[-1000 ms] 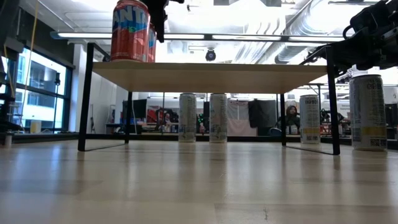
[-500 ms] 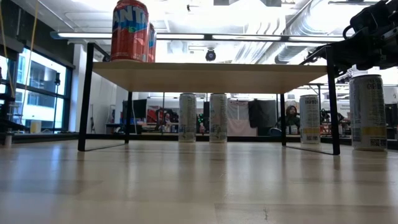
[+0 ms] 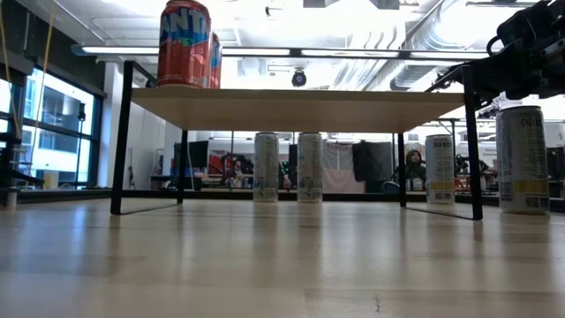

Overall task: Place canned beverage on shelf
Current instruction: Adjust the red soda cans on the shelf

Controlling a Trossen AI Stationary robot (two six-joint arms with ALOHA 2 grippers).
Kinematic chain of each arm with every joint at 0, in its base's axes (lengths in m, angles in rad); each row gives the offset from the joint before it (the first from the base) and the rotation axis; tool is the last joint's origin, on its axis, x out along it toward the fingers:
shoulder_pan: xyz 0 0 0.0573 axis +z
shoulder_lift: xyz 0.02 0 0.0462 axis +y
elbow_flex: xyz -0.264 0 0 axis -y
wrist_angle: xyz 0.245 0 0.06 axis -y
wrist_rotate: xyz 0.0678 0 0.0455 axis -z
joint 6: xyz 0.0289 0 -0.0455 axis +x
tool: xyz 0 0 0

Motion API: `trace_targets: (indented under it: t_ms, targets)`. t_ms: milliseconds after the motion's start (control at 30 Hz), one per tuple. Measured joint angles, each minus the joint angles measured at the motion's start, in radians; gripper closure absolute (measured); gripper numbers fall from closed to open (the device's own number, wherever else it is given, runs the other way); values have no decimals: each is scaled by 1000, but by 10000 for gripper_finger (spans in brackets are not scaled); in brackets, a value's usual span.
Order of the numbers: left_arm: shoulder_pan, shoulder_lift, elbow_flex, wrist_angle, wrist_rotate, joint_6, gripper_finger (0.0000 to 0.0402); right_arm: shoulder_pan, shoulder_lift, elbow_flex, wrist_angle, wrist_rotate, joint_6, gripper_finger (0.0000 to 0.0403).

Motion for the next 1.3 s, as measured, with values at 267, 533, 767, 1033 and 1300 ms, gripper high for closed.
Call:
trace_targets:
  t_ms: [267, 533, 767, 1033, 1300]
  targets:
    - [-19, 1, -139, 3, -113, -68, 108, 0, 0, 0, 0, 0, 0, 402]
    - [35, -1, -139, -100, -230, -106, 108, 0, 0, 0, 0, 0, 0, 402]
    - [77, -1, -139, -131, -281, -121, 108, 0, 0, 0, 0, 0, 0, 402]
    - [77, -2, -139, -153, -288, -111, 108, 0, 0, 0, 0, 0, 0, 402]
    - [77, -2, -139, -180, -317, -127, 108, 0, 0, 0, 0, 0, 0, 402]
